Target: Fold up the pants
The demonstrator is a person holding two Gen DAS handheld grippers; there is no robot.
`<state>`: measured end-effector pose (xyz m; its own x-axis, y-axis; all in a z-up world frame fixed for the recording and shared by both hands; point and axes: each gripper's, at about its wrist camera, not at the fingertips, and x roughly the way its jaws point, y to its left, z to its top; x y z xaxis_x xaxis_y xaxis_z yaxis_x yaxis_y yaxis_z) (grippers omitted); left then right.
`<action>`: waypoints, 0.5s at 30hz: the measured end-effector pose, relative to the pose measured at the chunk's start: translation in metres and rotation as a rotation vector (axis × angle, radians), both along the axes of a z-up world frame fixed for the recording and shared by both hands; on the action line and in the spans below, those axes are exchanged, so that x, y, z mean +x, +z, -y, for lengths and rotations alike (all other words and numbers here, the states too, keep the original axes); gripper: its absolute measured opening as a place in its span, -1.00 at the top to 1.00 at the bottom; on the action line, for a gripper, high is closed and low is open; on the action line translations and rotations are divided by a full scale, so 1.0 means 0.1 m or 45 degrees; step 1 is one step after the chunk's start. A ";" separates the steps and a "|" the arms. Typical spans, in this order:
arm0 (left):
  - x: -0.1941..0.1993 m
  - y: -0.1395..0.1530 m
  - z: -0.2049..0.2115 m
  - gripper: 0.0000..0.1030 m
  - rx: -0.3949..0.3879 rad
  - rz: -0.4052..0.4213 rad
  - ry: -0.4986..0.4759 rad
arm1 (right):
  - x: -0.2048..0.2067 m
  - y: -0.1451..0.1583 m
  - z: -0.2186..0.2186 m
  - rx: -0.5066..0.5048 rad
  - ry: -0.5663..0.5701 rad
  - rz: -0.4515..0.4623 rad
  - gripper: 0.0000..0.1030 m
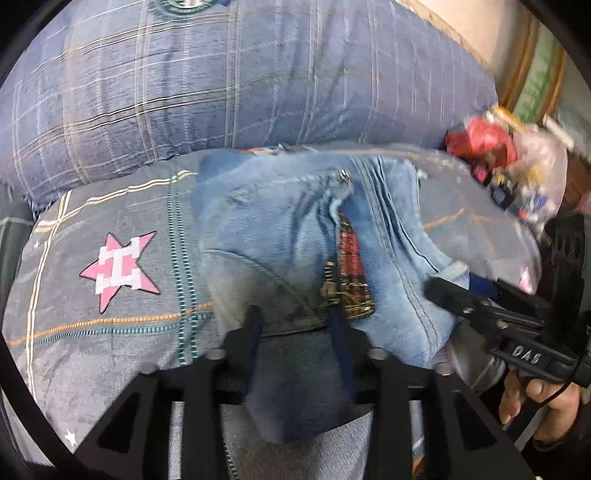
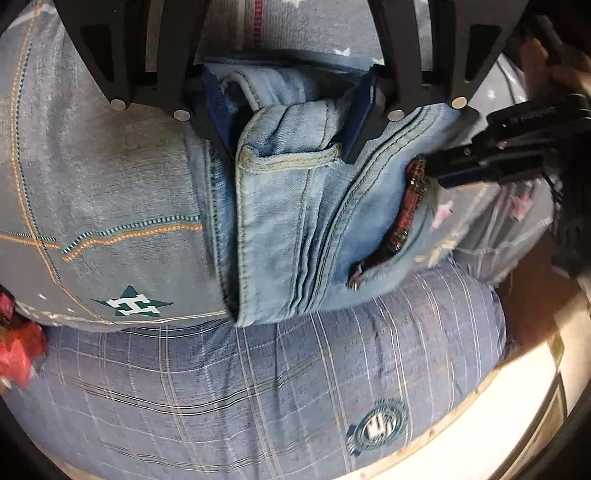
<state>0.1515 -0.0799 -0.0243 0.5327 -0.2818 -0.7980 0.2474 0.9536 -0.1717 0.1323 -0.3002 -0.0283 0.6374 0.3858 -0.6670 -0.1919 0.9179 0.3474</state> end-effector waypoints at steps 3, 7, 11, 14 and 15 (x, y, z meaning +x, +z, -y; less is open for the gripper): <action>-0.01 0.10 -0.22 -0.29 -0.096 0.028 0.074 | -0.03 0.05 0.19 0.092 -0.021 0.008 -0.43; 0.07 0.11 -0.40 -0.30 -0.150 -0.026 0.144 | -0.03 0.10 0.37 0.086 -0.064 -0.001 -0.45; 0.08 0.05 -0.36 -0.30 -0.121 -0.053 0.135 | 0.00 0.06 0.51 0.146 -0.096 -0.049 -0.45; 0.06 0.01 -0.25 -0.30 -0.093 -0.074 0.096 | 0.03 0.02 0.54 0.213 -0.088 -0.073 -0.45; 0.06 0.00 -0.23 -0.30 -0.083 -0.077 0.086 | 0.05 0.00 0.53 0.247 -0.076 -0.087 -0.45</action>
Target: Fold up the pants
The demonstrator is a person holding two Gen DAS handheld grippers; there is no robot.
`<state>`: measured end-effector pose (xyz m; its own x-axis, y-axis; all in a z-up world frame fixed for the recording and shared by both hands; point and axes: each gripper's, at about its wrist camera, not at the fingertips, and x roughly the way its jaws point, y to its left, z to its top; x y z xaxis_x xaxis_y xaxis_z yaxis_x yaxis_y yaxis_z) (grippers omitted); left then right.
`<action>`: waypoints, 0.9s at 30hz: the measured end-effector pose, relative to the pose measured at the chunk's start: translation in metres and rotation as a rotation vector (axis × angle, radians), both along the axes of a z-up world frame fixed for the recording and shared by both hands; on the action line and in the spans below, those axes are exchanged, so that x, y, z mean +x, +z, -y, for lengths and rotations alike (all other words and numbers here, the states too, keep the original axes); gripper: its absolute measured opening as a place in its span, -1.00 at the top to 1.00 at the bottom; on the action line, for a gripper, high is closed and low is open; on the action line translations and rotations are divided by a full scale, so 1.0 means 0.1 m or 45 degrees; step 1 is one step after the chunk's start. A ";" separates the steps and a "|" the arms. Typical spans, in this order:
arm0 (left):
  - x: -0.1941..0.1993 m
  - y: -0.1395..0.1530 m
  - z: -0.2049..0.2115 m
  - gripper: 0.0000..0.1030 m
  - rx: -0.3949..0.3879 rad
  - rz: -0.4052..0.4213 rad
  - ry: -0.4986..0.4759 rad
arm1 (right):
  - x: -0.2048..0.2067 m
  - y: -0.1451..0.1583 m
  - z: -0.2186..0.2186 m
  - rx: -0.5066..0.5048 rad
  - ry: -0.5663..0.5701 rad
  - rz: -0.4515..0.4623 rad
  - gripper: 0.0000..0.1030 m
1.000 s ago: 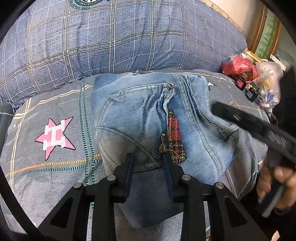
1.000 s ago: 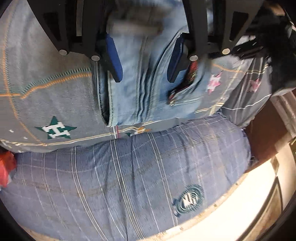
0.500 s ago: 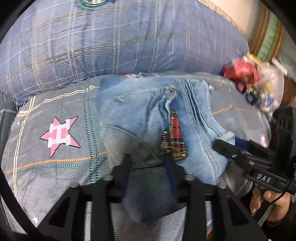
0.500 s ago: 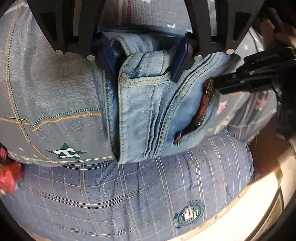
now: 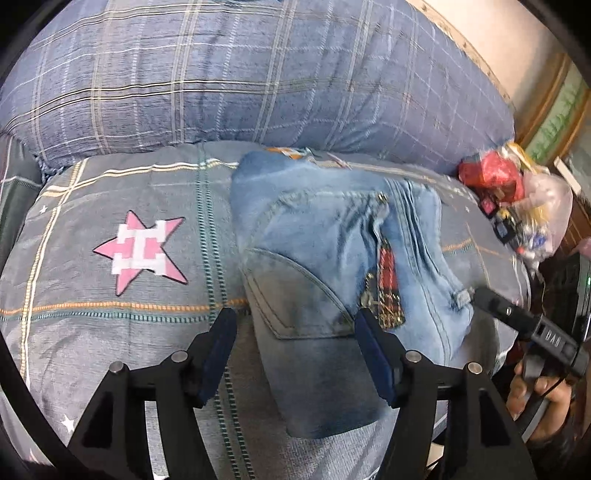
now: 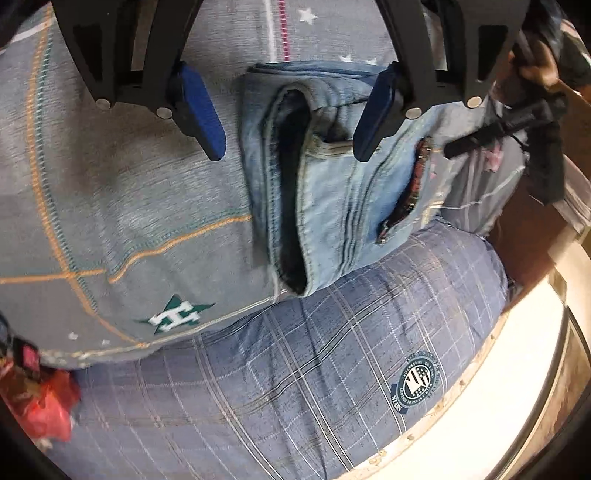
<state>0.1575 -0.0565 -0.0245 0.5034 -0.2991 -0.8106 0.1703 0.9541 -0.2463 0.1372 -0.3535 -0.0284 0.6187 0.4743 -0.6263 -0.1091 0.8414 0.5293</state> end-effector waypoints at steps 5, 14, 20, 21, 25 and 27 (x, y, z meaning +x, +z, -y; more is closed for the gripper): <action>-0.01 -0.06 0.11 -0.30 0.028 -0.010 -0.031 | 0.14 -0.12 -0.02 0.115 0.041 -0.025 -0.45; 0.17 -0.16 -0.15 -0.30 -0.089 -0.057 0.072 | 0.39 -0.38 0.04 0.193 0.055 -0.077 -0.45; 0.30 -0.27 -0.24 -0.30 -0.234 -0.119 0.123 | 0.37 -0.40 -0.01 0.255 0.111 -0.039 -0.47; 0.31 -0.28 -0.23 -0.31 -0.235 -0.124 0.122 | 0.38 -0.40 -0.01 0.259 0.113 -0.042 -0.47; 0.38 -0.35 -0.19 -0.33 -0.247 -0.140 0.124 | 0.46 -0.42 0.01 0.303 0.109 -0.055 -0.45; 0.42 -0.36 -0.21 -0.36 -0.265 -0.144 0.134 | 0.51 -0.42 0.00 0.295 0.116 -0.058 -0.41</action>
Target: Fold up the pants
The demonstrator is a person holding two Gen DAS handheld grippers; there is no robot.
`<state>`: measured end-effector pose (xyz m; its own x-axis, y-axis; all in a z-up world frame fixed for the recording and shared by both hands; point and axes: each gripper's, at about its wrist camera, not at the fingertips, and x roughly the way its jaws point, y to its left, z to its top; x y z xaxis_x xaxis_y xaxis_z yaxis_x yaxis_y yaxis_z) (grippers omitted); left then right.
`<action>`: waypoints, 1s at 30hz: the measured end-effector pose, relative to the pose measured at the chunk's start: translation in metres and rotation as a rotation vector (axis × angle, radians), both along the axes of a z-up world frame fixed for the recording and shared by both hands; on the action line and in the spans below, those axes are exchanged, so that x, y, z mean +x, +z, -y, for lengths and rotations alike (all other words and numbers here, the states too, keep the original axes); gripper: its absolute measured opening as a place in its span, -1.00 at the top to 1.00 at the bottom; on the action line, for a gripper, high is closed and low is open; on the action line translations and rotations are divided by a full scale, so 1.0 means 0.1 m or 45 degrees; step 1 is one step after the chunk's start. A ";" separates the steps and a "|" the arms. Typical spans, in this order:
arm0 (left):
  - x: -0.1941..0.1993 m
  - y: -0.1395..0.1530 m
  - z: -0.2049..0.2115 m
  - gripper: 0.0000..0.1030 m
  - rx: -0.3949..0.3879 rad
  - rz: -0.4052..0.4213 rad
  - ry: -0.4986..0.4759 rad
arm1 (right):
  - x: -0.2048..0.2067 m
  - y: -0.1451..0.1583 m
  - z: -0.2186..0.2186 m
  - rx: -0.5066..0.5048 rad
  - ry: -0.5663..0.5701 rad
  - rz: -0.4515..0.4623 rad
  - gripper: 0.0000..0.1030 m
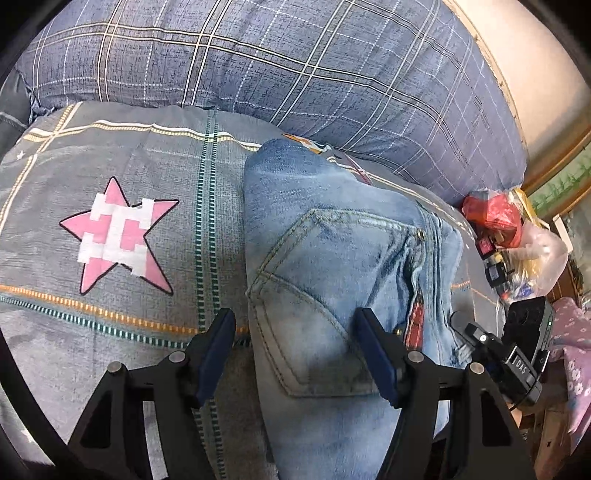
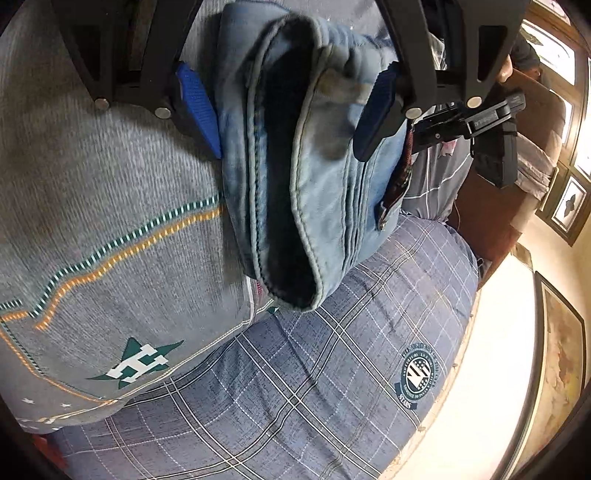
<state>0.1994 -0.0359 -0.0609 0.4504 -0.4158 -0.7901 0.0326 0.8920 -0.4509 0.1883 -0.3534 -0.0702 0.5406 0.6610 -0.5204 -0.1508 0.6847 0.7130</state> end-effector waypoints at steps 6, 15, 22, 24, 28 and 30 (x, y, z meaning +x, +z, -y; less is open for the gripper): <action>0.08 -0.09 0.02 -0.49 0.000 -0.011 0.023 | 0.05 -0.03 0.01 -0.035 0.008 0.001 -0.10; -0.04 -0.01 0.13 -0.51 0.091 0.036 -0.037 | -0.03 -0.04 0.02 -0.008 -0.001 0.007 -0.09; 0.02 -0.09 0.07 -0.60 -0.034 -0.025 -0.044 | -0.09 -0.08 0.08 0.059 -0.005 -0.014 -0.10; 0.08 -0.11 0.11 -0.61 -0.041 -0.030 -0.047 | -0.09 -0.07 0.07 0.050 -0.005 -0.011 -0.10; 0.17 -0.17 0.11 -0.66 -0.133 -0.024 -0.059 | -0.08 -0.09 0.07 0.049 0.001 -0.008 -0.10; 0.19 -0.18 0.09 -0.66 -0.162 -0.014 -0.056 | -0.08 -0.08 0.05 0.041 0.008 -0.004 -0.10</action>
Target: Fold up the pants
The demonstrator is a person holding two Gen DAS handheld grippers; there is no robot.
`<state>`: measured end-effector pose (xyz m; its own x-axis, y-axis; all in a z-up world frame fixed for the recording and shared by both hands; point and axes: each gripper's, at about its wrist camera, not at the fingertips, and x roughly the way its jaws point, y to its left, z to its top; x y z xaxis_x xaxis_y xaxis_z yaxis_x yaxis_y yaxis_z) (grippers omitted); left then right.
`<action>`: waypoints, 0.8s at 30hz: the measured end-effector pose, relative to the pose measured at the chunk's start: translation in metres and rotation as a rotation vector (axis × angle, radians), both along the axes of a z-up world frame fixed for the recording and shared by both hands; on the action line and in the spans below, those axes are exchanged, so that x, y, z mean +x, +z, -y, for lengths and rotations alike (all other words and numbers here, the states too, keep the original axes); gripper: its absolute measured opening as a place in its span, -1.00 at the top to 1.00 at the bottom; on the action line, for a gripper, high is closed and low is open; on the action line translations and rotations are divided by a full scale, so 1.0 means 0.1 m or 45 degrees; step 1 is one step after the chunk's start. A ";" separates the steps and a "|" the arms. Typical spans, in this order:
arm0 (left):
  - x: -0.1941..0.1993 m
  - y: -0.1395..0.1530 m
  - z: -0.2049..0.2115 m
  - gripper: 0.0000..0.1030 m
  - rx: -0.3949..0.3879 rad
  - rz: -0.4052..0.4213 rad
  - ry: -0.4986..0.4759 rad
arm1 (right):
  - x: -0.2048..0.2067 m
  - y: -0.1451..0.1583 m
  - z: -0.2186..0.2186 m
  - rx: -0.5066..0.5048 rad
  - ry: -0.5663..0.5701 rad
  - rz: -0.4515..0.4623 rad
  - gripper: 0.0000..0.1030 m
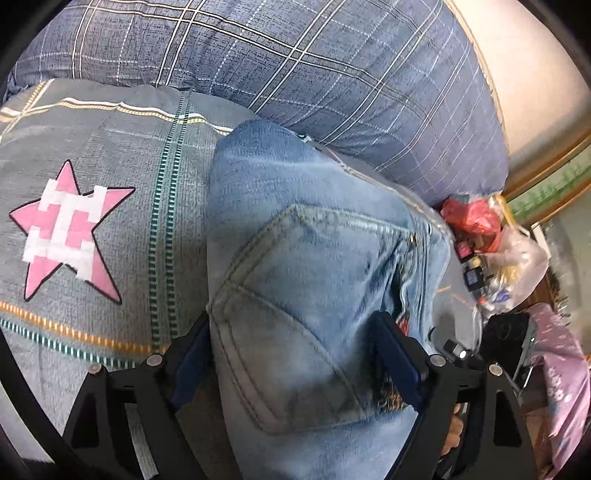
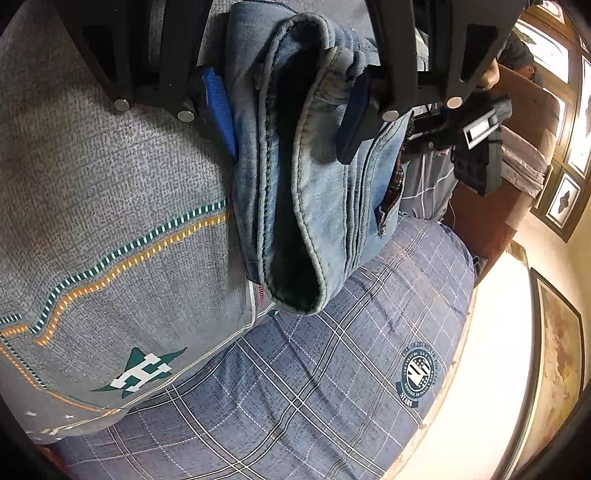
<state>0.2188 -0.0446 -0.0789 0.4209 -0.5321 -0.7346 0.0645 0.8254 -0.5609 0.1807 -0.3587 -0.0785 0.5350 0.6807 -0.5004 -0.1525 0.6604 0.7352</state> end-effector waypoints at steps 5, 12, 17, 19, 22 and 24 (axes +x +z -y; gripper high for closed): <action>-0.02 0.04 0.14 -0.58 0.092 0.032 0.002 | 0.03 0.01 -0.08 -0.059 0.026 0.016 -0.11; -0.16 0.28 0.43 -0.26 0.299 0.143 -0.029 | -0.03 0.08 -0.22 -0.221 0.015 0.082 0.07; -0.24 0.42 0.59 -0.16 0.450 0.212 -0.062 | -0.09 0.20 -0.36 -0.362 0.001 0.154 0.17; -0.26 0.45 0.60 -0.12 0.475 0.223 -0.074 | -0.13 0.27 -0.42 -0.398 0.014 0.189 0.17; -0.30 0.51 0.64 -0.03 0.505 0.245 -0.088 | -0.20 0.40 -0.51 -0.445 0.049 0.255 0.18; -0.36 0.54 0.66 0.06 0.513 0.270 -0.093 | -0.22 0.45 -0.55 -0.468 0.058 0.270 0.18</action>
